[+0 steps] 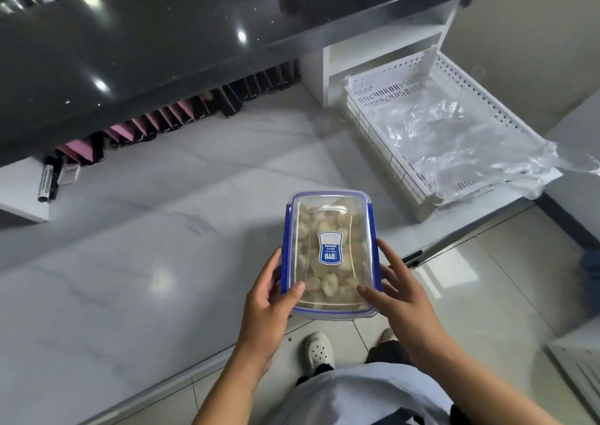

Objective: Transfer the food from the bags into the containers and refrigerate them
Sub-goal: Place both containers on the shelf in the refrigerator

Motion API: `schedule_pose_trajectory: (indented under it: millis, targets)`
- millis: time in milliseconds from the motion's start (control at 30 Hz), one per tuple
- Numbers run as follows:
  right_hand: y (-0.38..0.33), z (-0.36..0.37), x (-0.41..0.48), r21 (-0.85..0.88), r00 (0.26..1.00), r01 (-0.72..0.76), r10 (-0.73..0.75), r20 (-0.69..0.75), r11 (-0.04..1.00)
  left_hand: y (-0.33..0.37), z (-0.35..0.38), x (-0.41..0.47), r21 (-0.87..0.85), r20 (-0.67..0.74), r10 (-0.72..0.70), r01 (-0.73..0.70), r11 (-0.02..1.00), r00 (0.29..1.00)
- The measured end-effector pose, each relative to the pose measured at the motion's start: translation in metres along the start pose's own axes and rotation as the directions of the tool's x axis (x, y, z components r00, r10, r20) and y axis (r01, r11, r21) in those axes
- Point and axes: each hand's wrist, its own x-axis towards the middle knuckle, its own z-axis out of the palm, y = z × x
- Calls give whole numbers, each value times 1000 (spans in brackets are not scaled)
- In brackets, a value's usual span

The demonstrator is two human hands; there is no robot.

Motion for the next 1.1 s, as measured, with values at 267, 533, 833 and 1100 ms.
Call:
schedule_pose_trajectory:
  millis: [267, 533, 833, 1100]
  targets:
    - [-76, -59, 0, 44, 960, 261, -264, 96, 964, 64, 55, -20, -94, 34, 146, -142, 985, 989]
    - [-117, -125, -11, 199, 904, 427, -425, -55, 882, 115, 132, -9, -154, 243, 263, -231, 961, 934]
    - [-88, -123, -77, 178, 830, 451, -337, -445, 875, 118, 162, 15, -101, 556, 168, -134, 986, 814]
    - [-18, -64, -167, 171, 509, 545, -162, -845, 821, 84, 171, -4, 42, 878, -21, -34, 999, 478]
